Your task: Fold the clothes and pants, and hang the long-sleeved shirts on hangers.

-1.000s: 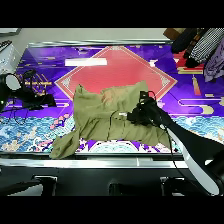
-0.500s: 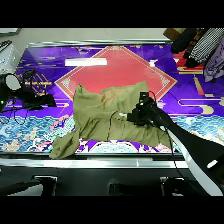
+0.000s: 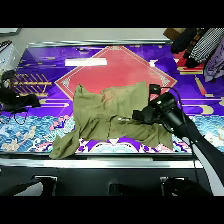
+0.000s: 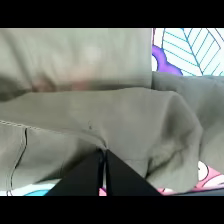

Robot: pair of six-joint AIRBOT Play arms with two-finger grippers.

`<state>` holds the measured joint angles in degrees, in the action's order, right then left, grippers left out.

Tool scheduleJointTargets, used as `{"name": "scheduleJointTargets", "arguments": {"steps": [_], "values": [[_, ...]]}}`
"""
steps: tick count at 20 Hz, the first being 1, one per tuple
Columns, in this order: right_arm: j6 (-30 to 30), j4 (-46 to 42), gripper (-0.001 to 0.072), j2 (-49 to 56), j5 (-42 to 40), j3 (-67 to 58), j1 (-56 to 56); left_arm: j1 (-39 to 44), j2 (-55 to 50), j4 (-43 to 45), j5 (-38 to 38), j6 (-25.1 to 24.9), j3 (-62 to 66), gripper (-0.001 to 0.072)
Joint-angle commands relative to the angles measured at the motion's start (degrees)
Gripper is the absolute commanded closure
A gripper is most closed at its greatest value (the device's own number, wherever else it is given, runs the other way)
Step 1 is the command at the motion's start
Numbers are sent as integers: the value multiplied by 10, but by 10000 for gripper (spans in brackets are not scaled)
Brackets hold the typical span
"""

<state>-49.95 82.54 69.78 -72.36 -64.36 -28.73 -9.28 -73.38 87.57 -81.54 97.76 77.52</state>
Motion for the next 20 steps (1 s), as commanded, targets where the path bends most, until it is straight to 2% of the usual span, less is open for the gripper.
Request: {"name": "scheduleJointTargets", "arguments": {"steps": [1, 6, 9, 11, 12, 16, 20], "values": [[-40, 36, 678, -25, -33, 0, 0, -98, 33, 8, -16, -38, 0, 31], [-48, 43, 678, -25, -18, 0, 0, -191, 30, 8, -12, -101, 0, 42], [-50, 51, 677, -25, -17, 0, 0, -196, 17, 36, 48, -126, -1, 42], [-54, 61, 677, -25, -17, 0, 0, -196, -11, 37, 86, -212, -1, 42], [-57, 63, 677, -25, -17, 0, 0, -196, -30, 34, 97, -237, -1, 42], [-61, 68, 677, -25, -18, 0, 0, -196, -109, 34, 134, -321, 0, 42], [-60, 69, 677, -25, -28, 0, 0, -196, -170, 34, 176, -374, 1, 43]]}}
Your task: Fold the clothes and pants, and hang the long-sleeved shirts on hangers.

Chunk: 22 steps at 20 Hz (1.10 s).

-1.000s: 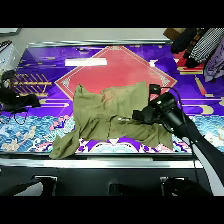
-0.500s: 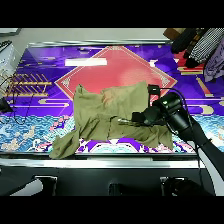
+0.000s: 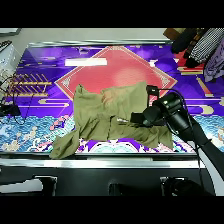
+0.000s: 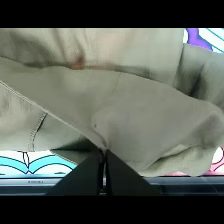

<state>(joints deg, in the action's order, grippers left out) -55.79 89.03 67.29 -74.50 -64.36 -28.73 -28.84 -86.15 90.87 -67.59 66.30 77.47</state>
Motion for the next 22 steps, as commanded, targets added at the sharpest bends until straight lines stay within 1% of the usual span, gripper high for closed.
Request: {"name": "scheduleJointTargets", "arguments": {"steps": [1, 6, 9, 12, 14, 16, 22], "values": [[-2, 4, 677, 0, -7, 0, 0, -1, -55, 1, 42, -70, 1, 45], [-2, 5, 677, 0, -7, 0, 0, -2, -101, 4, 46, -121, 2, 47], [-2, 5, 677, 0, -11, 0, 0, -10, -106, 7, 69, -124, 1, 48], [1, 5, 677, 0, -11, 0, 0, -22, -111, 7, 77, -124, 1, 51], [4, 5, 677, 0, -11, 0, 0, -25, -116, 7, 77, -124, 1, 120], [5, 6, 677, 0, -11, 0, 0, -25, -121, 7, 77, -139, 1, 120], [6, 7, 677, 0, -10, 0, 0, -25, -142, 7, 82, -139, 1, 120]]}}
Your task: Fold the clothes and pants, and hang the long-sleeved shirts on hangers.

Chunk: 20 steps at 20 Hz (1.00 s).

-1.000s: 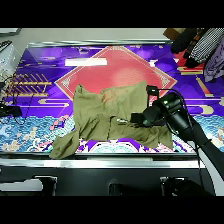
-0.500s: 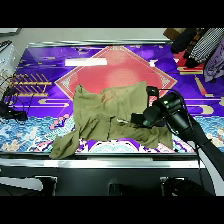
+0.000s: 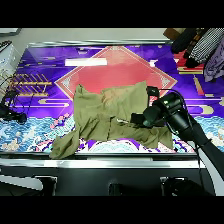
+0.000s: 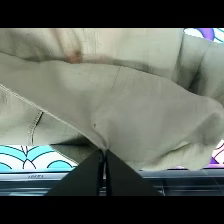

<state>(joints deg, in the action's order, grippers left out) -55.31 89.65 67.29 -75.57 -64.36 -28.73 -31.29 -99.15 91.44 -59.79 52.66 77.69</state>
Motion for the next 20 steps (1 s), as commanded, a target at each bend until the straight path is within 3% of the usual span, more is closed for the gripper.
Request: {"name": "scheduleJointTargets", "arguments": {"steps": [1, 3, 4, 5, 6, 14, 20], "values": [[3, 1, 677, 0, 0, 0, 0, 0, -16, 1, 4, -3, -1, 120], [5, 2, 677, 0, 0, 0, 0, 0, -21, 1, 3, -2, -1, 125], [5, 1, 677, 0, 0, 0, 0, 0, -21, 1, 3, -3, -1, 228], [7, 1, 677, 0, 0, 0, 0, 0, -20, 1, 3, -2, -1, 489], [7, 1, 677, 0, 0, 0, 0, 0, -20, 1, 3, -2, -1, 668], [18, 1, 677, 0, 0, 0, 0, 0, -20, -35, 3, -2, 13, 685], [18, 2, 677, 0, 0, 0, 0, 0, -3, -117, 12, -2, 115, 686]]}}
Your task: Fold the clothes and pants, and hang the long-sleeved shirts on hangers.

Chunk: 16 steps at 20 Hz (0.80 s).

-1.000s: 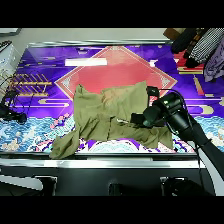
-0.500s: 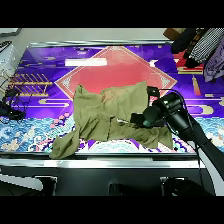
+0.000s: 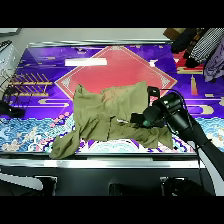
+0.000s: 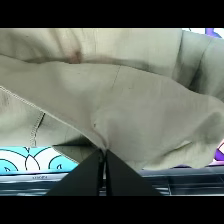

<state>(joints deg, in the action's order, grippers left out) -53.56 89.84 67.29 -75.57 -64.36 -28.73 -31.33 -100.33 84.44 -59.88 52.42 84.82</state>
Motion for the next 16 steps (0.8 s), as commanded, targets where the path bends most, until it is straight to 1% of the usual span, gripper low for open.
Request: {"name": "scheduleJointTargets", "arguments": {"steps": [1, 4, 6, 8, 11, 13, 14, 15, 16], "values": [[0, 0, 677, 0, 0, 0, 0, 0, 12, -65, 18, 0, 61, 686], [0, 0, 677, 0, 0, 0, 0, 7, 32, -85, 30, 1, 97, 687], [0, 0, 677, 0, 0, 0, 0, 14, 56, -96, 56, 5, 109, 687], [0, 0, 677, 0, 0, 0, 0, 19, 85, -130, 74, 6, 119, 687], [0, 0, 677, 0, 0, 0, 0, 48, 132, -183, 65, 0, 125, 685], [0, 0, 677, 0, 0, 0, 0, 80, 151, -213, 23, -2, 125, 685], [0, 0, 677, 0, -1, 0, 0, 97, 156, -229, -11, -2, 125, 686], [0, 0, 677, 0, -2, 0, 0, 118, 160, -245, -52, -22, 124, 688], [0, -1, 677, 0, -3, 0, 0, 140, 168, -247, -89, -54, 118, 691]]}}
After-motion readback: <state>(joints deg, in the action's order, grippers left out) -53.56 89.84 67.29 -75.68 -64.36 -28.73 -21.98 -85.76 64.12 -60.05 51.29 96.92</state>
